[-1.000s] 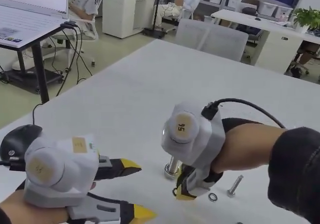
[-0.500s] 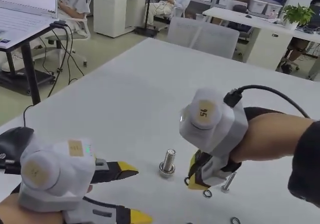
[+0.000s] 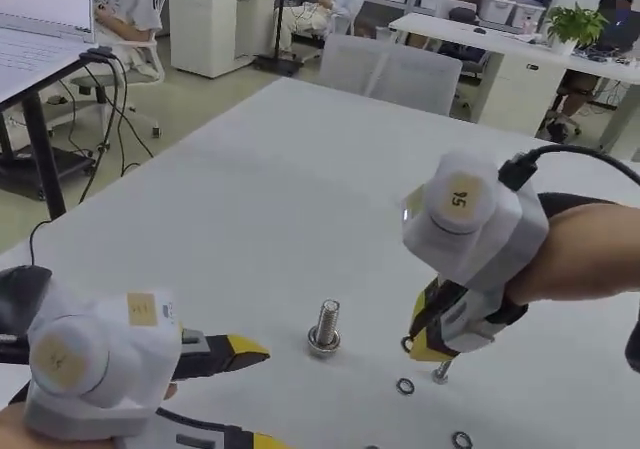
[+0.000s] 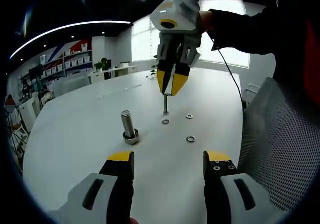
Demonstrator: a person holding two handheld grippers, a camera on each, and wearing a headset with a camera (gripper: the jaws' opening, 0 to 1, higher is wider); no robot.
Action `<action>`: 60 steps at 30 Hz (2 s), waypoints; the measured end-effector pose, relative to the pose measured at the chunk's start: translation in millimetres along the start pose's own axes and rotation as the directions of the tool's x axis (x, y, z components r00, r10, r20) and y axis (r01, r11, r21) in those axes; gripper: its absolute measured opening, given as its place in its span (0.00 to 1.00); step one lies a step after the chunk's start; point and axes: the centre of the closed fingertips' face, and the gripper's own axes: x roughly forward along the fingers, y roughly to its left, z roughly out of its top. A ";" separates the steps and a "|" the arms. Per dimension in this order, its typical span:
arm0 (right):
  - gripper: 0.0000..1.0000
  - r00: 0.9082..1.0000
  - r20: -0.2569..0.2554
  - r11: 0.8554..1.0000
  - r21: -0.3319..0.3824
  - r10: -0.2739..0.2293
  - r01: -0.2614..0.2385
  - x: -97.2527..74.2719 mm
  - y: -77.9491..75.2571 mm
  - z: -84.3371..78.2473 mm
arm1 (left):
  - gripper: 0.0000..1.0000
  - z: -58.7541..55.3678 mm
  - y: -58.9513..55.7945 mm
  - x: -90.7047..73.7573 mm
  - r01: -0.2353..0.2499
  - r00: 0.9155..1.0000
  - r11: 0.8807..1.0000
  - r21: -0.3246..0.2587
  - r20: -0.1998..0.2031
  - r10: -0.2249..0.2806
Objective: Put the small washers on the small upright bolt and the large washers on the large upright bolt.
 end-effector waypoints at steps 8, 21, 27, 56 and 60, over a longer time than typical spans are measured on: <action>0.14 1.000 -0.014 0.999 0.019 -0.027 0.027 -12.7 -10.1 -15.2 | 0.55 -1.1 -1.5 0.7 0.005 1.000 1.000 0.000 -0.002 -0.005; 0.14 0.997 -0.062 0.998 0.056 -0.037 0.040 -13.1 -26.2 -43.4 | 0.55 -2.6 -2.2 1.0 0.006 1.000 1.000 -0.002 -0.002 -0.006; 0.14 0.997 -0.076 0.998 0.060 -0.026 0.030 -7.1 -28.3 -48.0 | 0.55 -3.1 -2.0 0.9 0.003 1.000 1.000 -0.005 -0.001 -0.003; 0.14 0.995 -0.093 0.997 0.070 0.018 -0.012 14.1 -21.6 -53.9 | 0.54 -6.9 -3.2 -1.3 -0.007 1.000 1.000 -0.014 -0.010 0.007; 0.14 0.995 -0.095 0.997 0.070 0.023 -0.017 16.0 -20.5 -54.2 | 0.54 -7.3 -3.3 -1.4 -0.007 1.000 1.000 -0.016 -0.010 0.007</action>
